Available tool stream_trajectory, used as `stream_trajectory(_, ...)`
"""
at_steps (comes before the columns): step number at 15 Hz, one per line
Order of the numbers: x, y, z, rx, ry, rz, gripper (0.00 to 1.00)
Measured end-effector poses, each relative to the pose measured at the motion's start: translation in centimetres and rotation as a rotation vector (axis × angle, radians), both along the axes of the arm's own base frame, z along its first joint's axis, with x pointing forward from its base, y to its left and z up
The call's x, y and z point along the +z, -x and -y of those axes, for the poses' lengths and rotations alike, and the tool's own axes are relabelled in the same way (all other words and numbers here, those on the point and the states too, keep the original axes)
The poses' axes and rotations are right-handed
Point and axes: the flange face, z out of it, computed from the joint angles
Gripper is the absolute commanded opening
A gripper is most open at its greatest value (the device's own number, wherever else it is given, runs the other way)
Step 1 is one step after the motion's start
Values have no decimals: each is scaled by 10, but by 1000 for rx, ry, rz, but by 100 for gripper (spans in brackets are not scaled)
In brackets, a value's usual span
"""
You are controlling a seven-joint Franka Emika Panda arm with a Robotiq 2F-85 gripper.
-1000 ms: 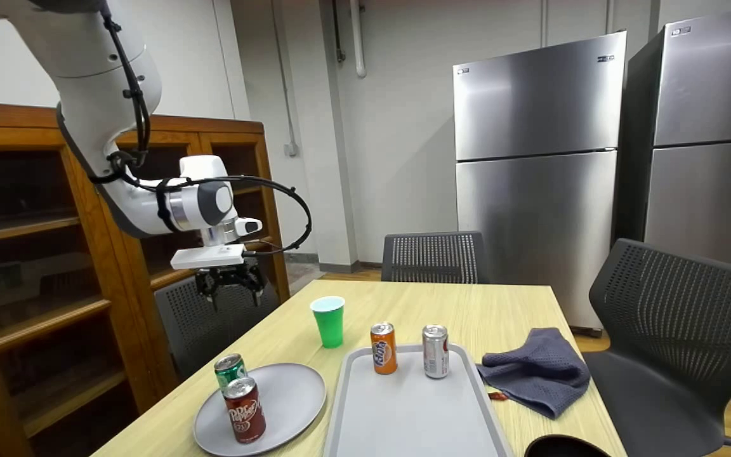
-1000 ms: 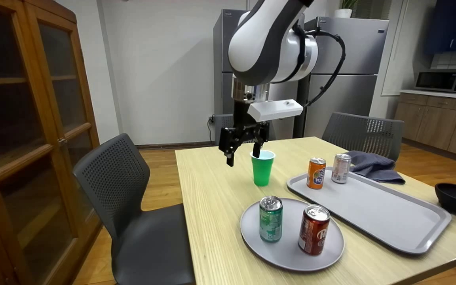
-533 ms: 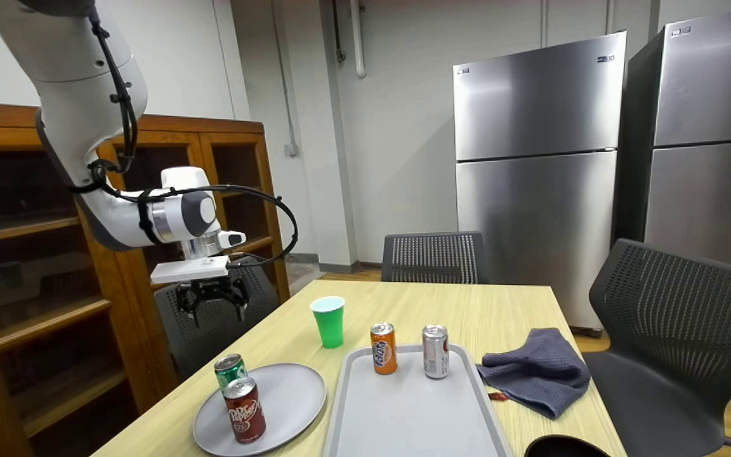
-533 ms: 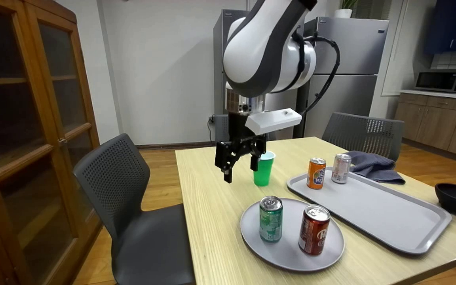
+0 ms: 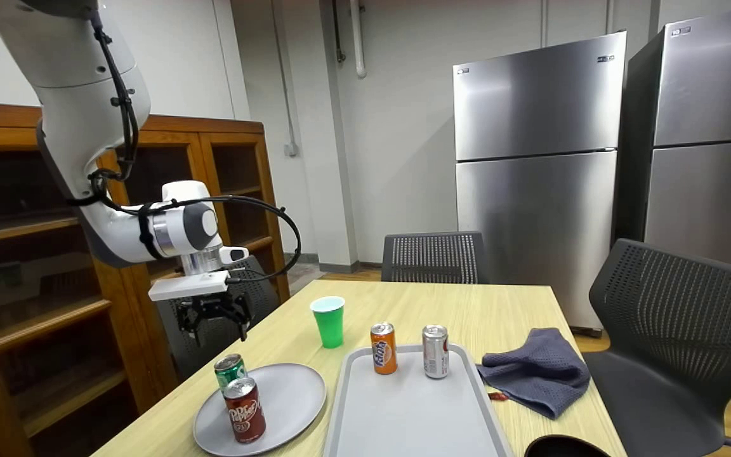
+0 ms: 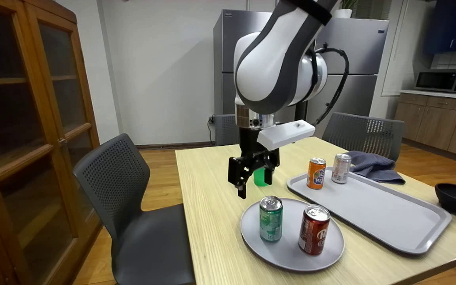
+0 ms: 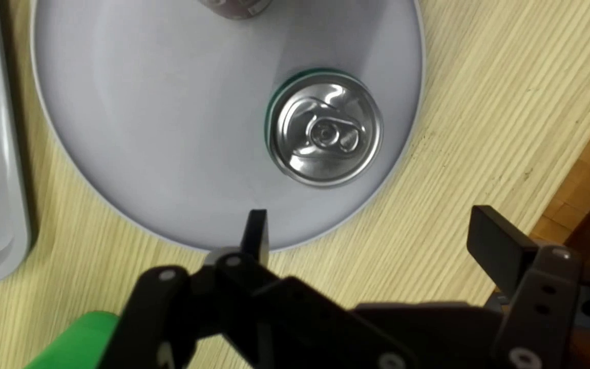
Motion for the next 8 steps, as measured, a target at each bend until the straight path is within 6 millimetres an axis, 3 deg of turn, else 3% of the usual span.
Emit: stream_trajectory(8,-24,10,15,-62,25,-46,100)
